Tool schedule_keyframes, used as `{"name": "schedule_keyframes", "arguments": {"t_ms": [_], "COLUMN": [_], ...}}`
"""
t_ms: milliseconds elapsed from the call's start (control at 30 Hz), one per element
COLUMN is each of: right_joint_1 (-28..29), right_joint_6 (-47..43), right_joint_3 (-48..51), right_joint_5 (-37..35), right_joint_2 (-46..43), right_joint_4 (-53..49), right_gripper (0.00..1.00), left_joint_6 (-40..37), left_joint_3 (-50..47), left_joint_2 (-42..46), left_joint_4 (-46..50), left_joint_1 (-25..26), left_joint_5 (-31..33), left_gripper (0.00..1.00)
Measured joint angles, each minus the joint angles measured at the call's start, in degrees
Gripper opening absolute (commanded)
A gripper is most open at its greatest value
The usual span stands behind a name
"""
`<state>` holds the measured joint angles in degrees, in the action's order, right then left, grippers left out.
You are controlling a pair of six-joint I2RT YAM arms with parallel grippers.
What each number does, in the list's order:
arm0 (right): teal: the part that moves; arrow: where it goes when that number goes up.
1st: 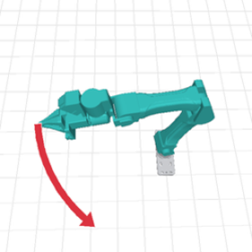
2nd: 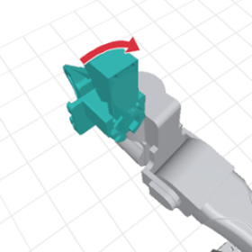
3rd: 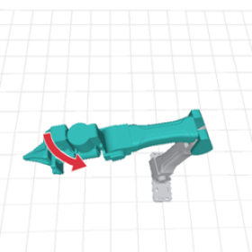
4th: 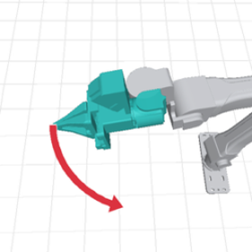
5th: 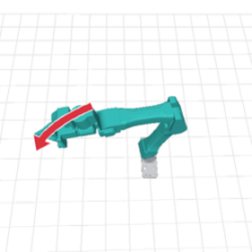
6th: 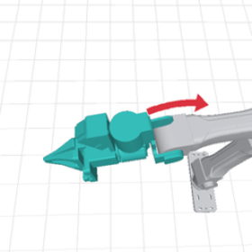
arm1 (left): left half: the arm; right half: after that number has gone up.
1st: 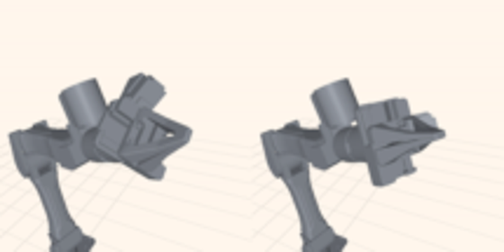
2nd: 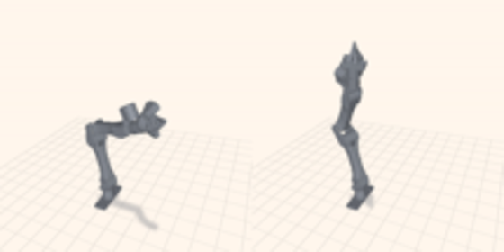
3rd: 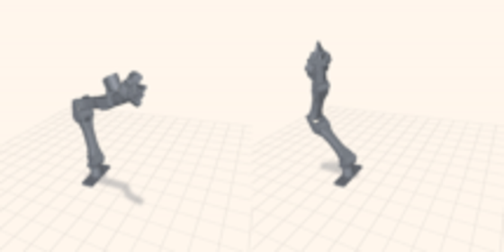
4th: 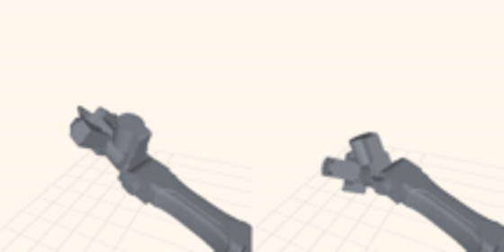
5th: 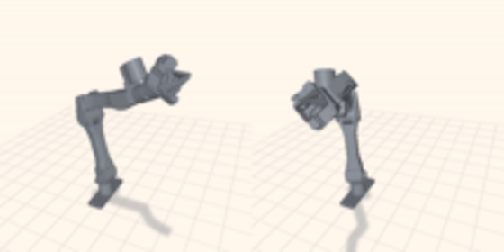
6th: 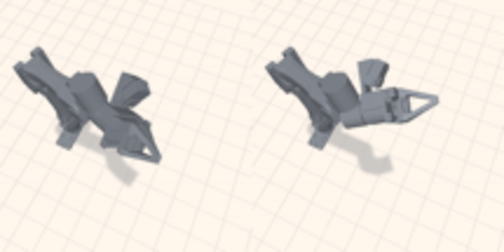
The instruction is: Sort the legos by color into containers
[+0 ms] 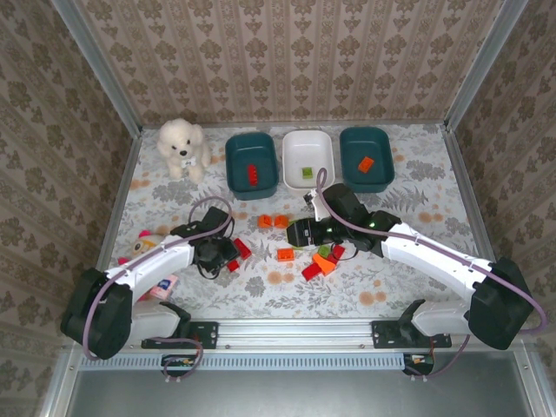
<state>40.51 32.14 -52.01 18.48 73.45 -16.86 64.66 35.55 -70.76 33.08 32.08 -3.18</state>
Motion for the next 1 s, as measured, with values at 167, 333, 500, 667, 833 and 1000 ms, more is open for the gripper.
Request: {"name": "schedule_keyframes", "arguments": {"t_ms": [167,333,500,667,833,1000], "right_joint_1": [0.0,0.0,0.0,0.0,-0.6,-3.1], "right_joint_6": [0.0,0.0,0.0,0.0,0.2,2.3], "right_joint_3": [0.0,0.0,0.0,-0.5,-0.8,-1.3], "right_joint_5": [0.0,0.0,0.0,-0.2,-1.8,-2.5], "right_joint_2": [0.0,0.0,0.0,0.0,-2.2,-6.3], "right_joint_4": [0.0,0.0,0.0,-1.3,-3.0,-2.6], "right_gripper": [0.66,0.66,0.66,0.66,0.66,0.66], "left_joint_6": [-0.2,-0.8,-2.6,-4.6,-11.9,-20.9], "left_joint_3": [-0.2,-0.6,-0.6,2.5,16.4,31.3], "left_joint_2": [0.0,-0.9,-3.0,-0.1,3.3,-8.8], "left_joint_4": [0.3,-0.1,0.0,5.4,10.3,9.8], "left_joint_1": [0.0,0.0,0.0,0.0,-2.2,-5.7], "left_joint_5": [0.0,0.0,0.2,3.2,6.5,6.4], "left_gripper": [0.48,0.47,0.22,0.16,0.16,0.16]}}
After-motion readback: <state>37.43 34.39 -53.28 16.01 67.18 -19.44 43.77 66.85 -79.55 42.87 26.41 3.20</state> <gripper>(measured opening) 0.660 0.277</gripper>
